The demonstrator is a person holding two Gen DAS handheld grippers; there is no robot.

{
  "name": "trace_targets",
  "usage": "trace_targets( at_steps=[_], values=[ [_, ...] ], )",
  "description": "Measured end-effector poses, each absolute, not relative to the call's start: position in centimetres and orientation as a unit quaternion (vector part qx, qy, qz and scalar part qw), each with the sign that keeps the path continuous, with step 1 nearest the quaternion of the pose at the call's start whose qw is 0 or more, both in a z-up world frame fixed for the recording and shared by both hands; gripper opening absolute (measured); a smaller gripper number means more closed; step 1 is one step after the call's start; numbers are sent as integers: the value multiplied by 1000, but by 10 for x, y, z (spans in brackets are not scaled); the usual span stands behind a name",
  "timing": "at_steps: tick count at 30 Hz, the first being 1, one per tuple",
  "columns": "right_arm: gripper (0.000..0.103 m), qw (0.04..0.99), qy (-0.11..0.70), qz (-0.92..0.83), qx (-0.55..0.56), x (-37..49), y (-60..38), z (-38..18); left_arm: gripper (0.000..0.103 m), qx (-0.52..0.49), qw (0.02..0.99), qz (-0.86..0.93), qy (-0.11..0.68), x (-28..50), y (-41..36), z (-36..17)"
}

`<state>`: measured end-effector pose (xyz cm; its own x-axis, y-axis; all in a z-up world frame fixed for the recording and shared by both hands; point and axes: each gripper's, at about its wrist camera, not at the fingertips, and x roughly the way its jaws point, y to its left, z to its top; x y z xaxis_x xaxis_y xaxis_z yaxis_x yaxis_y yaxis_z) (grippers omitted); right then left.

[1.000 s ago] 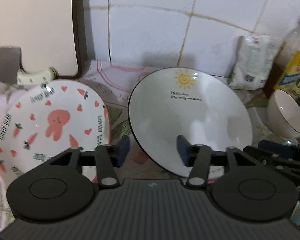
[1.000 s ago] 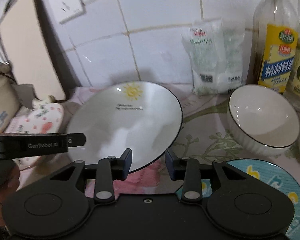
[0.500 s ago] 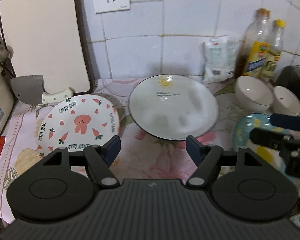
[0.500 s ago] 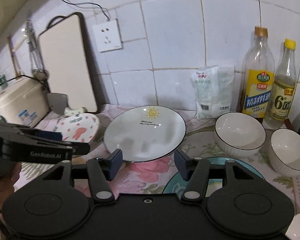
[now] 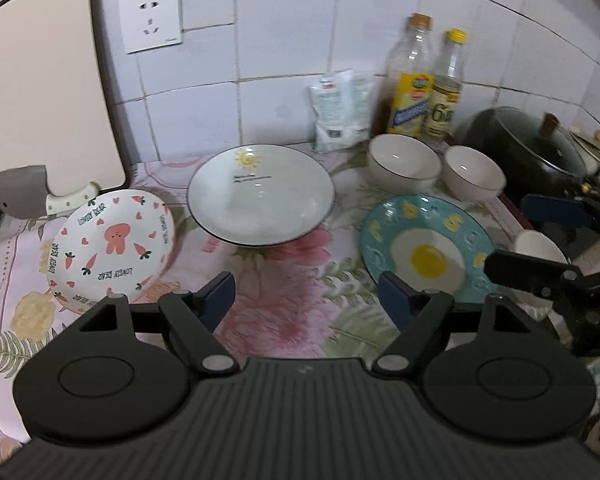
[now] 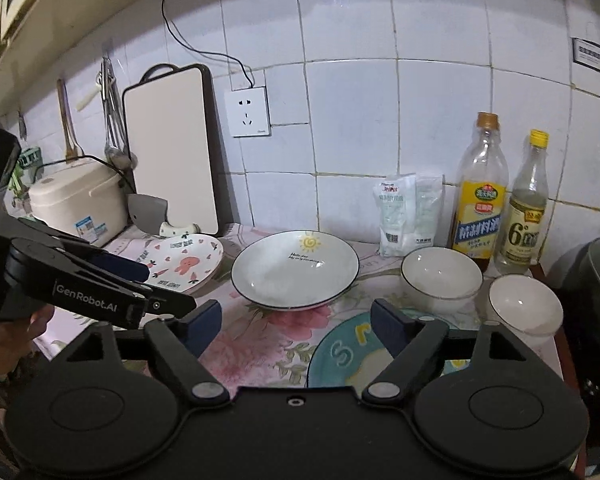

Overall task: Organize plates and bowls
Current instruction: 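Move both grippers to the blue egg plate rim and close on it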

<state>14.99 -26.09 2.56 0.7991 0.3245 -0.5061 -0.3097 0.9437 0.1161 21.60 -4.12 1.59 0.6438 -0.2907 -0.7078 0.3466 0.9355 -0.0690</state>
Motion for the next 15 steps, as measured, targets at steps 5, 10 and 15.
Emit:
trace_targets(
  at_steps=[5,10,15],
  values=[
    [93,949,267,168,17,125,-276,24,82,58,900,-198,384,198,-53,18],
    [94,948,272,160,34,106,-290,17,87,76,897,-219,375,184,-67,15],
    [95,951,269,148,39,91,-294,0,91,82,892,-238,374,178,-83,7]
  ],
)
